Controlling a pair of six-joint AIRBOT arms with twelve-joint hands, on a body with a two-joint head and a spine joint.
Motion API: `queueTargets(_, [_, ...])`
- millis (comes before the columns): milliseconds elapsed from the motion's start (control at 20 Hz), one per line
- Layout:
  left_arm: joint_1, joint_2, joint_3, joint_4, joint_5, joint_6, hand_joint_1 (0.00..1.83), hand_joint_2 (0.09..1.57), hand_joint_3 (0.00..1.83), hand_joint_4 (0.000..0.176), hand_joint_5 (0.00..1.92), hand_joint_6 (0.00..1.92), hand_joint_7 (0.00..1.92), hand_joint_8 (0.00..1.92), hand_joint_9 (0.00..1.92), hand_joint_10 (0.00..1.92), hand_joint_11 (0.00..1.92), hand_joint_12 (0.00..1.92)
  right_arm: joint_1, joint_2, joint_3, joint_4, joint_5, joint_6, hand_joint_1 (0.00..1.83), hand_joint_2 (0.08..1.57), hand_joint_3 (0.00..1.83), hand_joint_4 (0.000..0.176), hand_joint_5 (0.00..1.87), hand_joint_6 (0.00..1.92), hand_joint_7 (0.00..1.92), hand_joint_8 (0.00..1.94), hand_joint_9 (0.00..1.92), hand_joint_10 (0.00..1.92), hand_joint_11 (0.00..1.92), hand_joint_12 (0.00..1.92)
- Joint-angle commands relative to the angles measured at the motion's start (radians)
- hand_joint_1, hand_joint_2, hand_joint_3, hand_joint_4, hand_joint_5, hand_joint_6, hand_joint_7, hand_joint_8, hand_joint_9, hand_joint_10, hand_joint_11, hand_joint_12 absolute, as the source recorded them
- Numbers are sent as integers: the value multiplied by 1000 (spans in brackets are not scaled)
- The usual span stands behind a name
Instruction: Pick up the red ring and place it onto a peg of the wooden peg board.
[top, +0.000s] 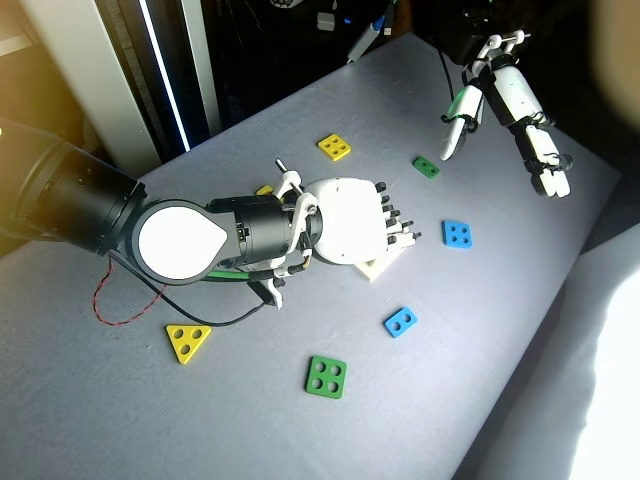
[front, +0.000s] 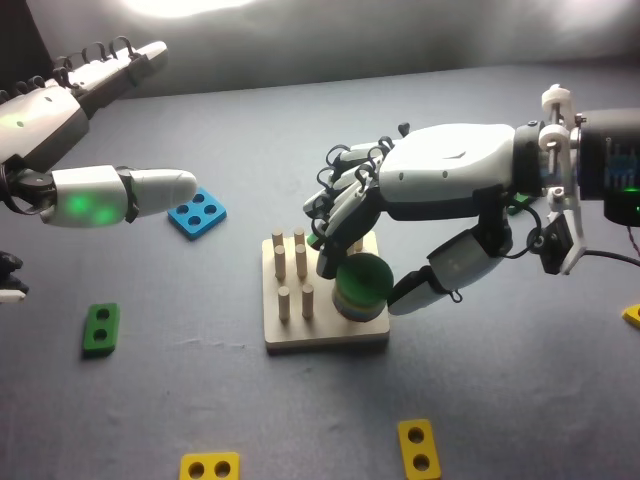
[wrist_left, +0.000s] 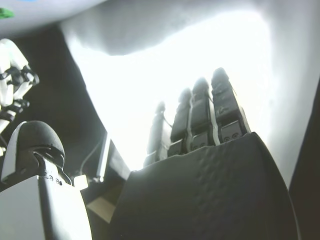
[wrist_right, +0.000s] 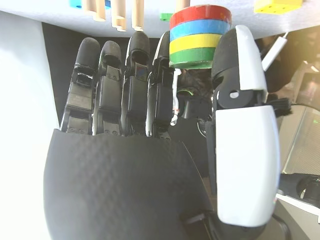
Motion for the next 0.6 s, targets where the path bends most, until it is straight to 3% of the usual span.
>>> queueTargets(0, [-14,4,2,-2,-117,-4,453,974,0,160,54,3,0,0,0,0,0,0,18,3,1,52,56,6,1084,1154,1,0,900,1128,586,4,356,47,0,1159])
queueTargets(150, [-14,3,2,-2,-117,-4,452,974,0,160,54,3,0,0,0,0,0,0,18,10,2,52,49,6,1081,1155,1,0,899,1131,587,4,358,48,0,1174])
queueTargets(200, [-14,3,2,-2,-117,-4,459,971,0,173,53,3,0,0,0,0,0,0,18,11,2,52,46,6,1075,1159,1,0,893,1142,594,6,360,51,0,1197])
queueTargets(300, [-14,4,1,-2,-119,-4,483,981,0,166,60,4,0,0,0,0,0,0,17,13,3,52,41,6,1120,1147,0,0,915,1102,601,7,367,55,0,1168])
queueTargets(350, [-14,4,1,-2,-119,-4,483,979,0,176,64,5,8,3,0,0,0,0,17,12,3,52,38,4,1123,1146,0,0,915,1102,603,7,370,56,0,1169])
queueTargets(550, [-17,3,2,-2,-119,-4,472,974,0,168,58,1,1,0,0,0,0,0,16,11,3,50,25,-5,1136,1148,0,0,908,1107,600,4,369,57,0,1190])
